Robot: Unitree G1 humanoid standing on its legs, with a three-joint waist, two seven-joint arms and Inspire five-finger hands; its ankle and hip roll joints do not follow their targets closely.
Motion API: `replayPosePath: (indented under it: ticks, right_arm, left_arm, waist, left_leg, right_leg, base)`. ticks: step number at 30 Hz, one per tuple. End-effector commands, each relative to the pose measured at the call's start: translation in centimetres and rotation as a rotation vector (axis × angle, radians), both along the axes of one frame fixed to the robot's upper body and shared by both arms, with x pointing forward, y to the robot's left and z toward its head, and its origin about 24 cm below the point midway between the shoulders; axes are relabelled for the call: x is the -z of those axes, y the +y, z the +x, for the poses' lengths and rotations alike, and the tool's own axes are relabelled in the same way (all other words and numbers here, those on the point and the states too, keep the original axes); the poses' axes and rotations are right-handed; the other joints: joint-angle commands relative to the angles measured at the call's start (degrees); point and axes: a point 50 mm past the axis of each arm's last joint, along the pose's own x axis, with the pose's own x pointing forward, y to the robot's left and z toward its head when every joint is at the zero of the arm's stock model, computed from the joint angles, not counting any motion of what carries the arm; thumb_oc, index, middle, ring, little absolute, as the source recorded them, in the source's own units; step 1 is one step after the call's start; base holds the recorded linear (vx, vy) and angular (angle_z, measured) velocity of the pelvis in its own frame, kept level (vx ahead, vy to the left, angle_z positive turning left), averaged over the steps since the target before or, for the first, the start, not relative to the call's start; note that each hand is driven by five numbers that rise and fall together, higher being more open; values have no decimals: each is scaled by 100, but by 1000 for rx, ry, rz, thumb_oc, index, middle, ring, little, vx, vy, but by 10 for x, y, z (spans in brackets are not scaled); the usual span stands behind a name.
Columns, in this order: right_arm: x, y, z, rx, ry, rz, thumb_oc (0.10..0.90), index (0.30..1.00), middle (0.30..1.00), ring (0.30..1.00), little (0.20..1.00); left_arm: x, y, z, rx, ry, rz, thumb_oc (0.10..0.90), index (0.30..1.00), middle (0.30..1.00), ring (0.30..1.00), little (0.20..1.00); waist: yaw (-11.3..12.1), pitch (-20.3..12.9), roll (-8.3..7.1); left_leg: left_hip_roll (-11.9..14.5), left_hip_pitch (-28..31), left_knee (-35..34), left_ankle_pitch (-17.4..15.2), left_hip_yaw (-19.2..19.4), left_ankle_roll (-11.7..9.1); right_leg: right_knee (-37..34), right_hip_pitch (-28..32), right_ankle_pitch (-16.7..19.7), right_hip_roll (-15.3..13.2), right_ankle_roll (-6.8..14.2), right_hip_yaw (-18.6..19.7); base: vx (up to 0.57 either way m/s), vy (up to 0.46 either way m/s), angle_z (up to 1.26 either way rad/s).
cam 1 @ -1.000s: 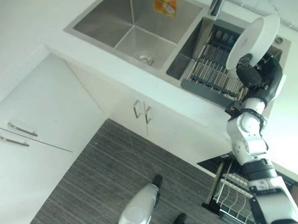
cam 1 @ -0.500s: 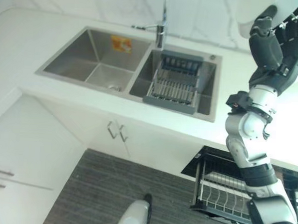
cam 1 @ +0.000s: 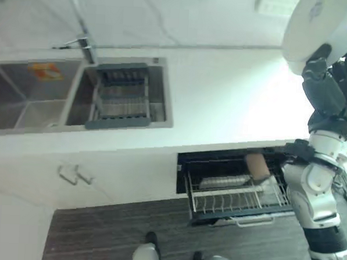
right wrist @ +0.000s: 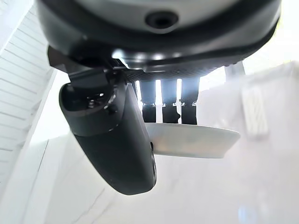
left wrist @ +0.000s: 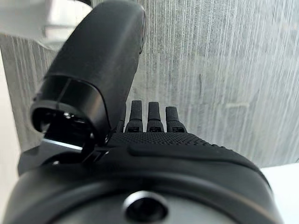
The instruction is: Place the dishes in the dishwasher.
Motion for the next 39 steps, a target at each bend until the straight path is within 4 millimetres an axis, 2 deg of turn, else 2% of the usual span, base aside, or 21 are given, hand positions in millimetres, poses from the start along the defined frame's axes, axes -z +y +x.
replayPosePath:
  ticks: [1, 5, 9, 11, 13, 21, 27, 32, 34, 36, 39]
  right_arm:
    - [-63, -3, -28, -83, -338, -74, 400, 300, 300, 300, 300]
    - [-53, -11, -32, -117, -285, -110, 400, 300, 300, 300, 300]
    - [-38, -17, -35, -181, -228, -121, 400, 300, 300, 300, 300]
    - [-21, -18, -38, -245, -173, -140, 400, 300, 300, 300, 300]
    - [-13, -19, -38, -282, -152, -138, 400, 300, 300, 300, 300]
    - [9, -17, -38, -344, -63, -166, 400, 300, 300, 300, 300]
    - [23, -15, -40, -408, -4, -150, 400, 300, 300, 300, 300]
    - [40, -6, -36, -481, 56, -103, 400, 300, 300, 300, 300]
    - [50, 0, -33, -503, 101, -76, 400, 300, 300, 300, 300]
    - [68, 5, -32, -500, 170, -34, 400, 300, 300, 300, 300]
    - [78, 7, -33, -496, 211, -22, 400, 300, 300, 300, 300]
  left_arm:
    - [3, -8, -20, 54, 109, -34, 800, 900, 900, 900, 900]
    - [4, -11, -12, 157, 89, -52, 800, 900, 900, 900, 900]
    - [4, -14, -3, 222, 45, -56, 800, 900, 900, 900, 900]
    - [4, -17, 5, 208, 6, -76, 800, 900, 900, 900, 900]
    - [4, -17, 9, 206, -8, -89, 800, 900, 900, 900, 900]
    - [3, -16, 15, 210, -12, -84, 800, 900, 900, 900, 900]
    - [2, -13, 19, 210, -15, -78, 800, 900, 900, 900, 900]
    - [2, -18, 23, 210, -27, -87, 800, 900, 900, 900, 900]
    - [2, -20, 24, 210, -34, -92, 800, 900, 900, 900, 900]
    - [3, -23, 25, 208, -37, -94, 800, 900, 900, 900, 900]
    - [2, -23, 25, 204, -36, -90, 800, 900, 900, 900, 900]
  waist:
    - [3, -143, -123]
    - [-222, -112, -156]
    - [-383, -76, -187]
    - [-562, -77, -147]
    - [-646, -87, -117]
    - [-870, -164, -50]
    - [-996, -183, -47]
    - [-1033, -177, -38]
    - [-1031, -164, -21]
    - [-1033, -126, -4]
    - [-1050, -102, 4]
  left_leg:
    - [290, -85, 418, -892, -375, -200]
    - [492, 2, 418, -863, -162, -227]
    - [556, 140, 418, -863, -2, -215]
    - [533, 297, 418, -856, 144, -184]
    - [501, 408, 418, -879, 233, -173]
    - [318, 629, 418, -941, 394, -104]
    - [186, 765, 418, -1081, 469, -32]
    - [107, 824, 418, -1139, 493, 5]
    - [90, 830, 418, -1168, 494, 14]
    - [39, 827, 418, -1264, 489, 41]
    - [-5, 818, 418, -1283, 478, 55]
  right_leg:
    - [-565, 144, 52, -314, 417, -325]
    - [-565, 89, 67, -271, 399, -232]
    - [-565, 61, 90, -282, 403, -161]
    - [-565, 46, 111, -308, 386, -93]
    - [-565, 86, 100, -342, 388, -80]
    - [-565, 116, 155, -446, 394, 39]
    - [-565, 125, 192, -472, 406, 152]
    - [-565, 114, 210, -491, 415, 202]
    - [-565, 105, 218, -509, 423, 209]
    - [-565, 74, 230, -542, 434, 199]
    - [-565, 37, 249, -554, 442, 200]
  base:
    - [20, -56, -45]
    - [13, -56, -54]
    - [5, -36, -64]
    - [-12, 5, -49]
    - [-8, 24, -40]
    - [-9, 25, -2]
    - [-6, 18, -8]
    - [-8, 21, -8]
    - [0, 0, 0]
    - [-14, 9, 2]
    - [-29, 9, 5]
